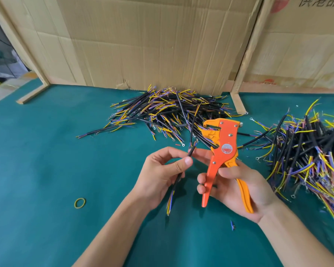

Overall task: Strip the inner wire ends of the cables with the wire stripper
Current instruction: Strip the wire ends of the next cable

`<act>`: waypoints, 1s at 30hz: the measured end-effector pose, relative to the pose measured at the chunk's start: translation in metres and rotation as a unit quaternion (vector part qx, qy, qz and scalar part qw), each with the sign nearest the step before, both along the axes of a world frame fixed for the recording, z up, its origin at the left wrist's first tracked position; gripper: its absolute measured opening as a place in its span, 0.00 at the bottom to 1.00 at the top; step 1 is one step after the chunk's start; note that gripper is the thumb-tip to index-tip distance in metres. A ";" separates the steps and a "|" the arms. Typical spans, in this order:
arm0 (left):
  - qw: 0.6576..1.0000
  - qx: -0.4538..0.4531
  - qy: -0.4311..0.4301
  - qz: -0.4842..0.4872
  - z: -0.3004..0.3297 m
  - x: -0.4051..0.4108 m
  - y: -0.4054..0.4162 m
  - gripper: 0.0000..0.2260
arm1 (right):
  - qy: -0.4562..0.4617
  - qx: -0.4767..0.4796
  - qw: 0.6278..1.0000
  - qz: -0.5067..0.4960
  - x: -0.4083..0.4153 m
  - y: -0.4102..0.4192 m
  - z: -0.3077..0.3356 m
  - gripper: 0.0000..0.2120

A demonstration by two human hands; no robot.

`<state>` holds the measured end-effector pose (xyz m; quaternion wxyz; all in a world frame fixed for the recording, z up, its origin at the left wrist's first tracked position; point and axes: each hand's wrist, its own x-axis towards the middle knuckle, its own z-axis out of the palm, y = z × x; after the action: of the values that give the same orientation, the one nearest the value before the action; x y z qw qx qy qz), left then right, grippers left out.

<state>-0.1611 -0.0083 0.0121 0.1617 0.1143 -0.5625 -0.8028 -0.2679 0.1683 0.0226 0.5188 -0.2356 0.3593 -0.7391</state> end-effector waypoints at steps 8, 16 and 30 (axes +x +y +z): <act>0.989 0.038 0.042 -0.138 0.004 0.003 0.008 0.28 | 0.028 -0.017 0.998 0.058 0.004 -0.001 0.000 0.33; 0.995 -0.096 0.007 -0.003 0.012 0.002 -0.007 0.15 | 0.024 -0.002 0.999 0.027 -0.005 0.006 -0.002 0.35; 0.828 -0.543 -0.069 0.124 0.014 0.003 0.000 0.13 | 0.042 -0.068 0.996 0.047 -0.001 0.000 0.002 0.34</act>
<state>-0.1581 -0.0082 0.0263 0.2565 0.1314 -0.8983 -0.3317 -0.2686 0.1680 0.0250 0.5200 -0.3176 0.3187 -0.7261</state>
